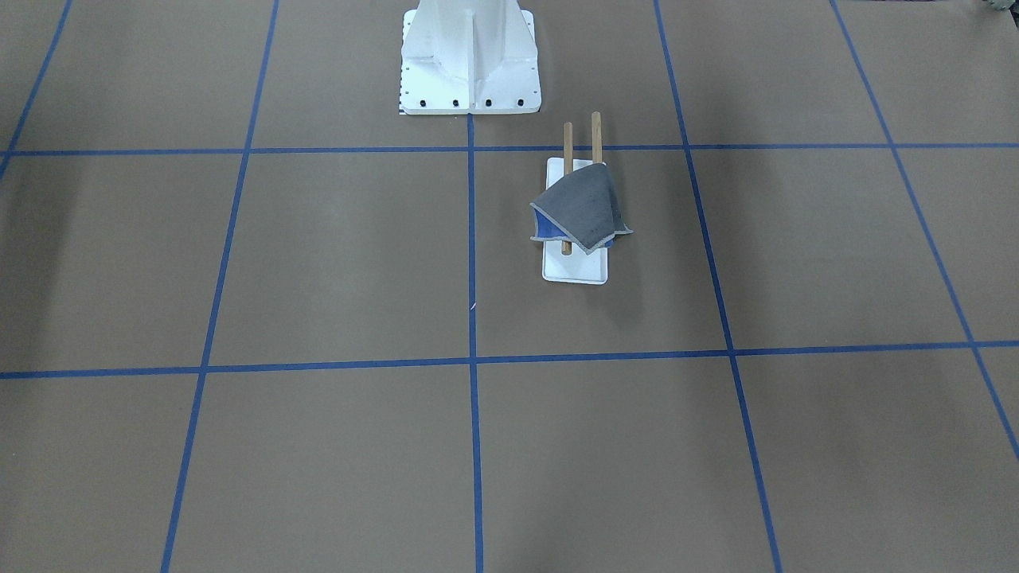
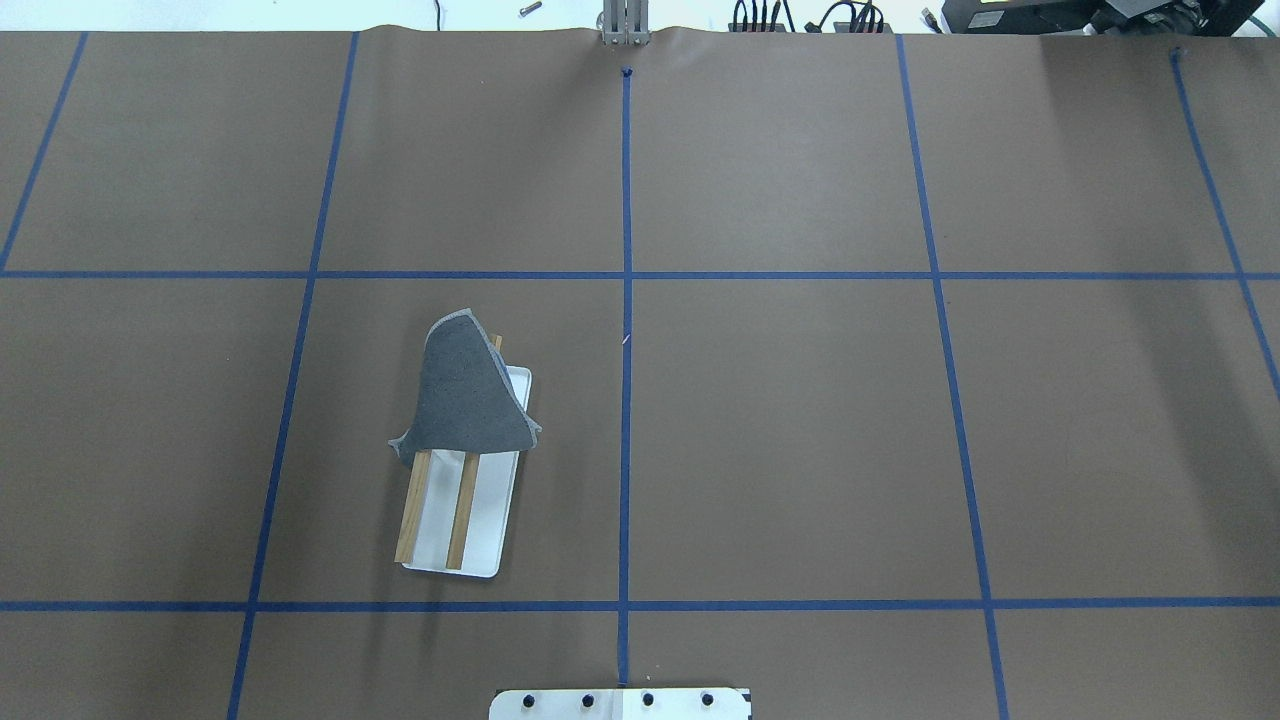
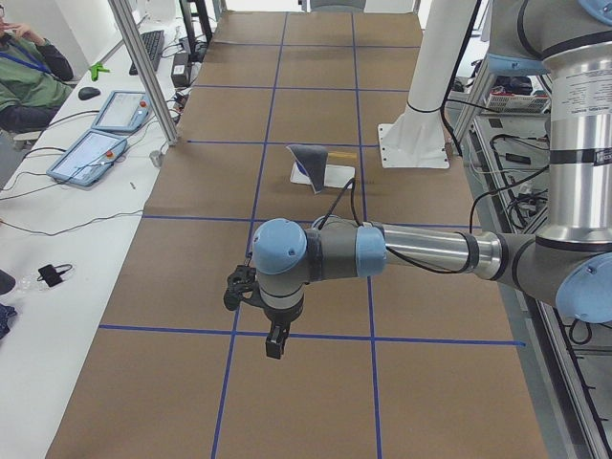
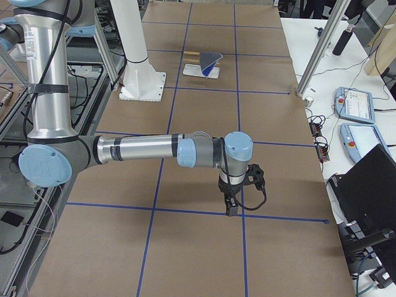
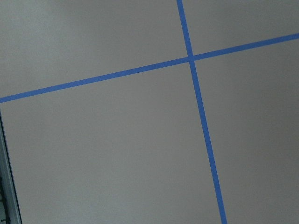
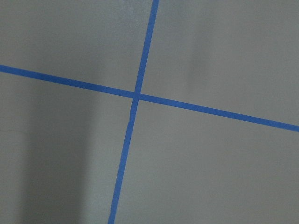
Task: Hang towel on rack
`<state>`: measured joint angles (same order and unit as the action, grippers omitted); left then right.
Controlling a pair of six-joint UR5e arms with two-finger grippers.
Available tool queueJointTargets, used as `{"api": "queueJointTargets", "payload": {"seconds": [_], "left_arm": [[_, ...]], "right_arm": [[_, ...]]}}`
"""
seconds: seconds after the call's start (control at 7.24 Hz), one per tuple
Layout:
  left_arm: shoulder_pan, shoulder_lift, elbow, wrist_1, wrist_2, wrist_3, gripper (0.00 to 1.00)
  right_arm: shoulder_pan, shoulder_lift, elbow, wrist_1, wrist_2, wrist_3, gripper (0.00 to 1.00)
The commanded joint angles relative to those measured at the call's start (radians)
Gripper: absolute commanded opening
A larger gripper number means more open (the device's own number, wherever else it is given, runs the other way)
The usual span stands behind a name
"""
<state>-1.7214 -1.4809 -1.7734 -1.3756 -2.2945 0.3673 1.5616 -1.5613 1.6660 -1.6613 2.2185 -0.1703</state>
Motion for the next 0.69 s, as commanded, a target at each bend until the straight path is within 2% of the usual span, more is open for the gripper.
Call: {"api": "queueJointTargets", "payload": {"seconds": [0.0, 0.55], "left_arm": [[0.000, 0.001, 0.000, 0.003, 0.003, 0.001, 0.99], [0.005, 0.001, 0.017, -0.002, 0.003, -0.004, 0.99]], "right_arm": [[0.000, -0.020, 0.023, 0.000, 0.001, 0.000, 1.00], [0.000, -0.026, 0.024, -0.002, 0.003, 0.000, 1.00]]}}
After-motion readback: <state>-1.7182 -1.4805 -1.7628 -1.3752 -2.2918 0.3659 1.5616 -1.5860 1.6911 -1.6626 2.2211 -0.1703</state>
